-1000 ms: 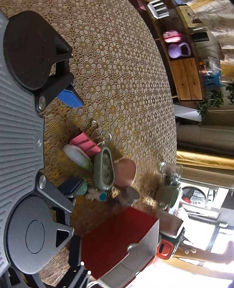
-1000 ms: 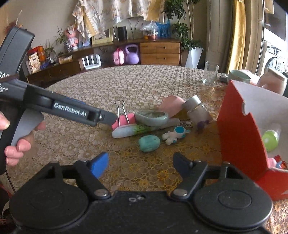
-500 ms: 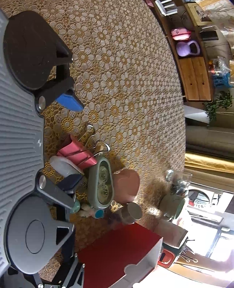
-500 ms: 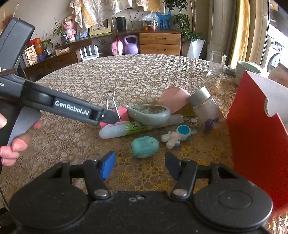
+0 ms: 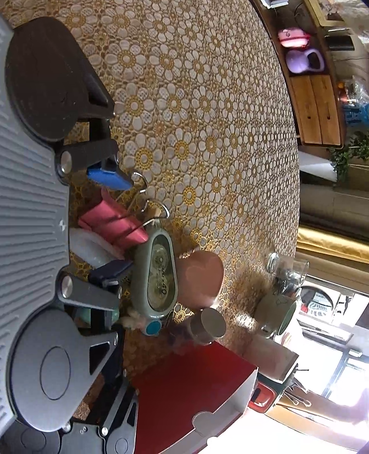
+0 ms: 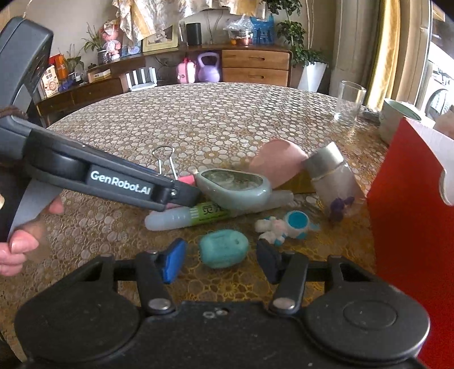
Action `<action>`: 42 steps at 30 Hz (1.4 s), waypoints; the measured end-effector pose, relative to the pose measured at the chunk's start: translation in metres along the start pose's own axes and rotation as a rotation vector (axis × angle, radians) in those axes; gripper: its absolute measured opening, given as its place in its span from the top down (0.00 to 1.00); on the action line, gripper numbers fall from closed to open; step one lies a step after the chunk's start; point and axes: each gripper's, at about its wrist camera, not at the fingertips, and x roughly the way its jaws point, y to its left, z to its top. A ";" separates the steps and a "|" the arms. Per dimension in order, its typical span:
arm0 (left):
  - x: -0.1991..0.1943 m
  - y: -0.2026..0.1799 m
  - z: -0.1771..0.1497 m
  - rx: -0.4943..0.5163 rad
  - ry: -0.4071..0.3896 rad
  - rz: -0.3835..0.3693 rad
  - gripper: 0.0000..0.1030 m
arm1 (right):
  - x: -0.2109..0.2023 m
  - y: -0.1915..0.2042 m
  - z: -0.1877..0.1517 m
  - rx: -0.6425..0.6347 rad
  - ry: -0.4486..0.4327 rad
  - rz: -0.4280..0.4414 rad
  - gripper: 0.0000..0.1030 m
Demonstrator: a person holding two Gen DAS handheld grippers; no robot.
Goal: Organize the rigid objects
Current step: 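Grasp the pink binder clip with the left gripper while the right gripper grasps the teal stone, then lift the binder clip with the left gripper and set it back down, opening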
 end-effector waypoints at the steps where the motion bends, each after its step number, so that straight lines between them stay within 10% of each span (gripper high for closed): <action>1: 0.001 -0.001 0.001 0.000 -0.002 -0.006 0.54 | 0.002 0.002 0.001 -0.005 0.004 -0.002 0.50; 17: -0.009 0.004 0.003 -0.014 -0.045 -0.014 0.88 | -0.002 0.008 -0.003 -0.017 -0.037 -0.013 0.63; 42: -0.079 -0.008 -0.009 0.013 -0.107 0.035 0.97 | -0.115 -0.017 -0.027 0.075 -0.137 -0.006 0.63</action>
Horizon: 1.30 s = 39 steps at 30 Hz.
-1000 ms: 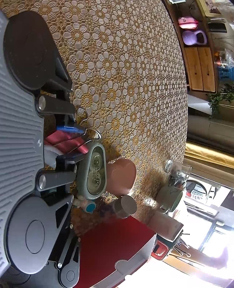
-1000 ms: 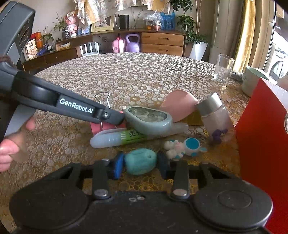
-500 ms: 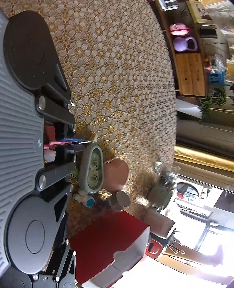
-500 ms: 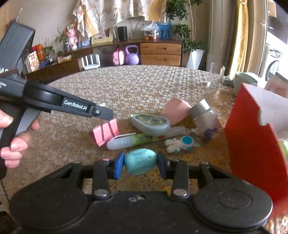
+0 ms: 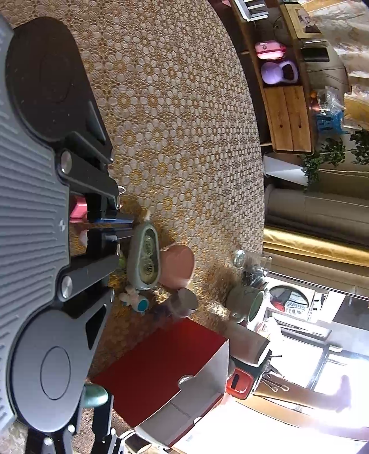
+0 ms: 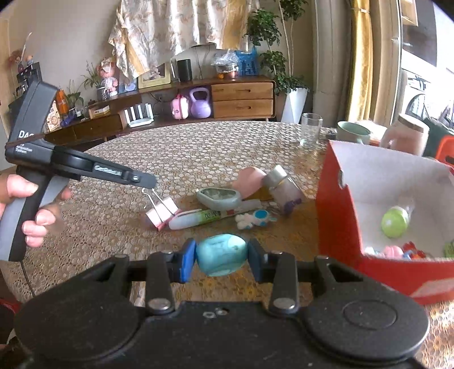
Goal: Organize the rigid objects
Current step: 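Lift the binder clip with the left gripper and set it back down, opening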
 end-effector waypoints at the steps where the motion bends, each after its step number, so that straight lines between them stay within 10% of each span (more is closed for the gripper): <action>1: -0.002 0.001 -0.002 0.002 0.005 -0.001 0.97 | -0.001 -0.002 -0.001 0.004 0.001 0.002 0.63; 21: 0.016 -0.014 -0.050 0.210 0.079 0.045 0.89 | 0.008 -0.005 -0.013 0.038 0.049 0.016 0.63; 24: 0.012 -0.012 -0.054 0.199 0.065 0.008 0.74 | 0.011 -0.004 -0.013 0.040 0.053 0.020 0.63; 26: 0.011 -0.010 -0.055 0.175 0.049 0.001 0.35 | 0.013 -0.003 -0.013 0.040 0.057 0.023 0.63; 27: 0.010 -0.010 -0.056 0.166 0.033 0.007 0.32 | 0.013 -0.002 -0.013 0.040 0.058 0.025 0.63; 39: 0.028 -0.012 -0.057 0.278 0.019 0.110 0.32 | 0.013 -0.004 -0.015 0.042 0.071 0.014 0.63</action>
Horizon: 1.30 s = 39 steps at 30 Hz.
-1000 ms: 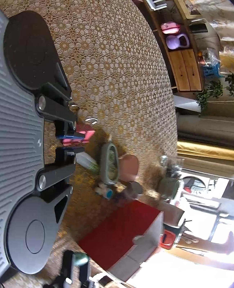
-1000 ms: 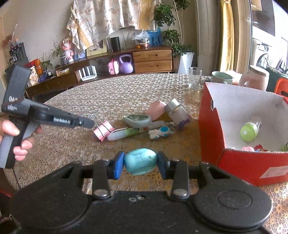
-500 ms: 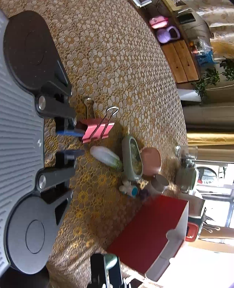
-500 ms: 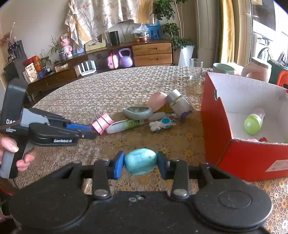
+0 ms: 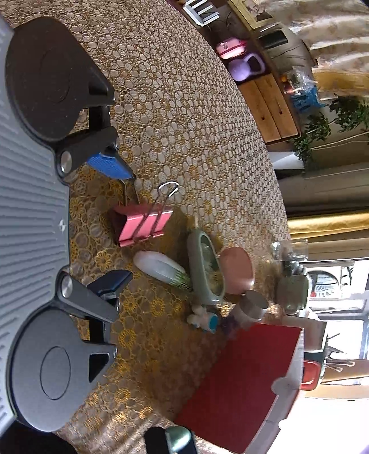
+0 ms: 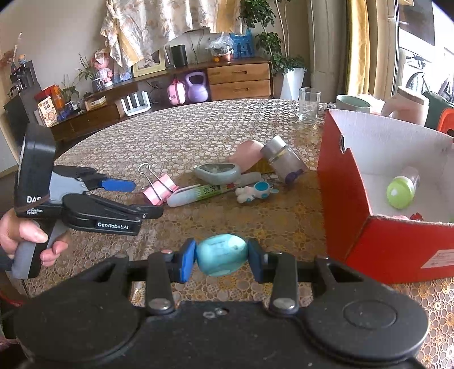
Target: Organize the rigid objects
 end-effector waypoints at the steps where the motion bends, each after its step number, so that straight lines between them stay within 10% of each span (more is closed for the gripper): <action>1: 0.002 0.000 -0.001 0.008 0.002 0.005 0.32 | 0.000 -0.001 0.000 0.000 0.002 -0.001 0.63; 20: 0.020 -0.011 0.007 0.109 -0.023 0.025 0.70 | 0.009 0.001 0.003 0.003 0.019 -0.011 0.63; 36: -0.014 0.014 0.005 -0.118 -0.006 0.014 0.73 | -0.029 -0.003 0.010 -0.005 -0.047 -0.004 0.63; 39: -0.026 0.013 0.009 -0.132 -0.018 0.017 0.90 | -0.037 -0.005 0.010 -0.007 -0.062 -0.008 0.63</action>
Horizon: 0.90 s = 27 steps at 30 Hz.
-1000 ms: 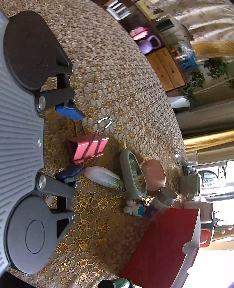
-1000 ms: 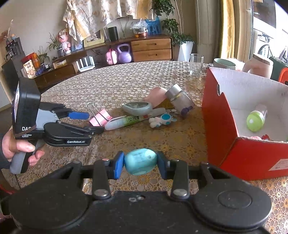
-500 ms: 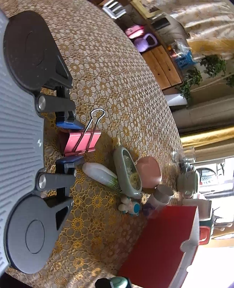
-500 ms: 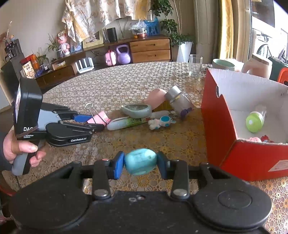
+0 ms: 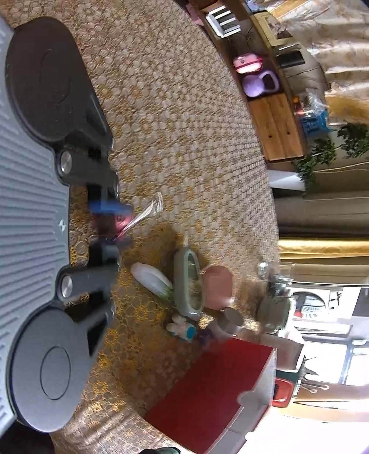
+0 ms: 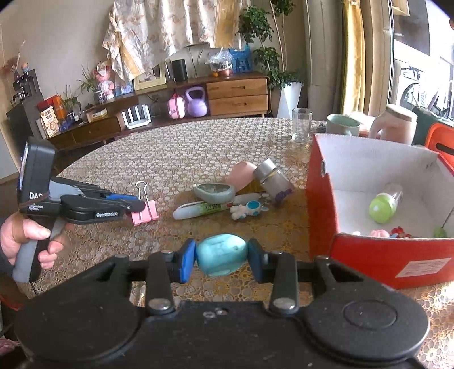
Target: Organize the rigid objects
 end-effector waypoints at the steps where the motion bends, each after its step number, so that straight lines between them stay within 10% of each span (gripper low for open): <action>1: -0.004 0.000 0.002 0.000 -0.003 -0.002 0.95 | -0.003 -0.001 0.000 -0.001 -0.005 -0.003 0.63; 15: -0.001 -0.003 -0.005 0.003 0.026 0.041 0.94 | -0.013 -0.014 -0.007 0.025 -0.012 -0.012 0.63; 20: 0.009 -0.011 -0.008 0.044 0.028 0.050 0.71 | -0.006 -0.014 -0.006 0.029 -0.002 -0.008 0.63; 27: 0.030 -0.006 -0.012 0.048 0.055 0.063 0.70 | 0.004 -0.014 -0.008 0.034 0.019 -0.009 0.63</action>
